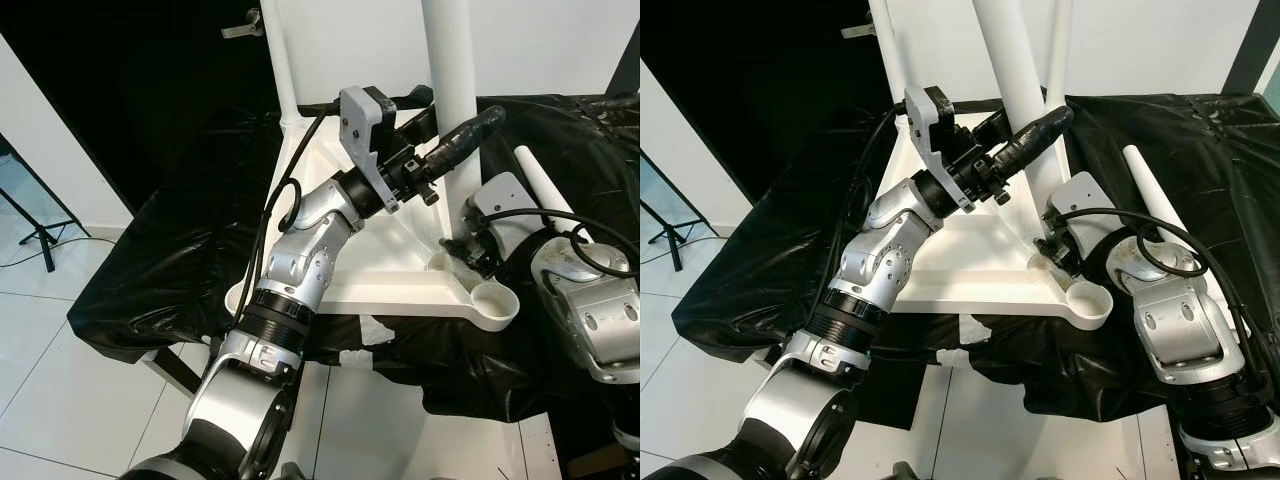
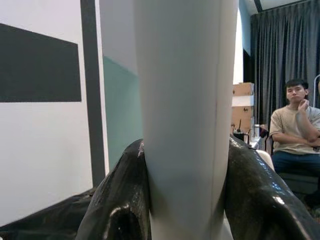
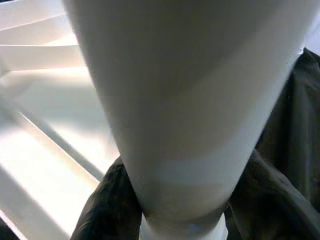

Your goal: Building children table

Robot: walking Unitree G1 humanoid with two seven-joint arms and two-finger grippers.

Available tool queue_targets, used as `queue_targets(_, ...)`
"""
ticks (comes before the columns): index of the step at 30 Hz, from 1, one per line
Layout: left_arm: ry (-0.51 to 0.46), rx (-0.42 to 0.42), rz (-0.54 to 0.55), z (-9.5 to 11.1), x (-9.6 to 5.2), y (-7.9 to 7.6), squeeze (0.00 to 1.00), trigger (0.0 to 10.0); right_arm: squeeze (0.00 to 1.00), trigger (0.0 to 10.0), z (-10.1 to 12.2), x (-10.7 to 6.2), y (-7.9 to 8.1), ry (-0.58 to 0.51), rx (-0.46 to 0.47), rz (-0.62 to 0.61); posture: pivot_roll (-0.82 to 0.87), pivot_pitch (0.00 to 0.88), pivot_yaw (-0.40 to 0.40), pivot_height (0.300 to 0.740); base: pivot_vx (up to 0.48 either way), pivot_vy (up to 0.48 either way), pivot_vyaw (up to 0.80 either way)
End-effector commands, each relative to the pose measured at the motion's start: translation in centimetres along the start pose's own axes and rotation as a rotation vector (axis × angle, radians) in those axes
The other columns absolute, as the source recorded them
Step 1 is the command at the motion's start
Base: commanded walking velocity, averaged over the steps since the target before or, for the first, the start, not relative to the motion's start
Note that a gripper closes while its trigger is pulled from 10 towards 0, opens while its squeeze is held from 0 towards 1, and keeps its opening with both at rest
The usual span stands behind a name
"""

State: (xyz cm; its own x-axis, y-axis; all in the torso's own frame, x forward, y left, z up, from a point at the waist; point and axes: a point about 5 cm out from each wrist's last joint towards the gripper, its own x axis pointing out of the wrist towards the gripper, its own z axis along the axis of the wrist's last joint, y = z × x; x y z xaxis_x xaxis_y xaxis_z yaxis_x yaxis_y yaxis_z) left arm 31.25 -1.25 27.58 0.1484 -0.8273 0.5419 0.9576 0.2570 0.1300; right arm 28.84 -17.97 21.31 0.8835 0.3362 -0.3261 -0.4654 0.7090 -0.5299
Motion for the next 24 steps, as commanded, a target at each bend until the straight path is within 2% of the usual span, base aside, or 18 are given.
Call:
queue_targets(1, -0.020, 0.019, -0.145, 0.7, 0.7, -1.1, 0.00, 0.0, 0.00, 0.0, 0.5, 0.4, 0.4, -0.023, -0.004, 0.035, -0.19, 0.000, 0.096, 0.740, 0.000, 0.000, 0.00)
queue_targets(8, -0.013, -0.003, -0.116, 0.6, 0.6, -1.0, 0.00, 0.0, 0.00, 0.0, 0.4, 0.5, 0.2, -0.050, 0.007, 0.037, -0.19, 0.000, 0.096, 0.740, 0.000, 0.000, 0.00)
queue_targets(9, -0.014, -0.013, -0.104, 0.6, 0.6, -0.9, 0.10, 8.5, 0.00, 0.0, 0.5, 0.6, 0.4, -0.055, 0.017, 0.019, -0.19, 0.000, 0.094, 0.740, 0.000, 0.000, 0.00)
queue_targets(10, -0.015, -0.017, -0.092, 0.6, 0.5, -0.8, 0.47, 10.0, 0.00, 0.0, 0.6, 0.7, 0.5, -0.059, 0.026, 0.002, -0.19, 0.000, 0.094, 0.740, 0.000, 0.000, 0.00)
queue_targets(11, -0.017, -0.019, -0.080, 0.6, 0.6, -0.7, 1.00, 10.0, 0.00, 0.0, 0.7, 0.8, 0.7, -0.066, 0.041, -0.022, -0.19, 0.000, 0.094, 0.740, 0.000, 0.000, 0.00)
queue_targets(14, -0.025, -0.016, -0.037, 0.7, 0.8, -0.4, 1.00, 10.0, 0.00, 0.0, 1.5, 1.2, 1.4, -0.090, 0.067, -0.094, -0.19, 0.000, 0.094, 0.740, 0.000, 0.000, 0.00)
queue_targets(18, -0.059, 0.014, 0.086, 1.3, 1.2, 0.7, 1.00, 10.0, 0.00, 0.0, 2.8, 1.7, 2.9, -0.128, 0.089, -0.197, -0.20, 0.000, 0.098, 0.740, 0.000, 0.000, 0.00)
queue_targets(19, -0.067, 0.014, 0.106, 1.4, 1.3, 0.9, 1.00, 10.0, 0.00, 0.0, 2.9, 1.8, 3.1, -0.135, 0.095, -0.214, -0.20, 0.000, 0.098, 0.740, 0.000, 0.000, 0.00)
queue_targets(20, -0.074, 0.012, 0.119, 1.5, 1.3, 1.0, 0.95, 10.0, 0.00, 0.0, 3.0, 1.9, 3.3, -0.140, 0.099, -0.231, -0.20, 0.000, 0.099, 0.740, 0.000, 0.000, 0.00)
queue_targets(22, -0.078, 0.010, 0.128, 1.6, 1.3, 1.1, 0.95, 10.0, 0.00, 0.0, 3.1, 1.9, 3.2, -0.142, 0.101, -0.268, -0.20, 0.000, 0.099, 0.740, 0.000, 0.000, 0.00)
queue_targets(23, -0.082, 0.007, 0.136, 1.7, 1.3, 1.2, 0.36, 10.0, 0.00, 0.0, 3.1, 1.9, 3.2, -0.143, 0.126, -0.316, -0.20, 0.000, 0.099, 0.740, 0.000, 0.000, 0.00)
queue_targets(24, -0.085, -0.002, 0.144, 1.7, 1.3, 1.3, 0.00, 10.0, 0.00, 0.0, 2.9, 1.9, 3.1, -0.136, 0.160, -0.370, -0.20, 0.000, 0.099, 0.740, 0.000, 0.000, 0.00)
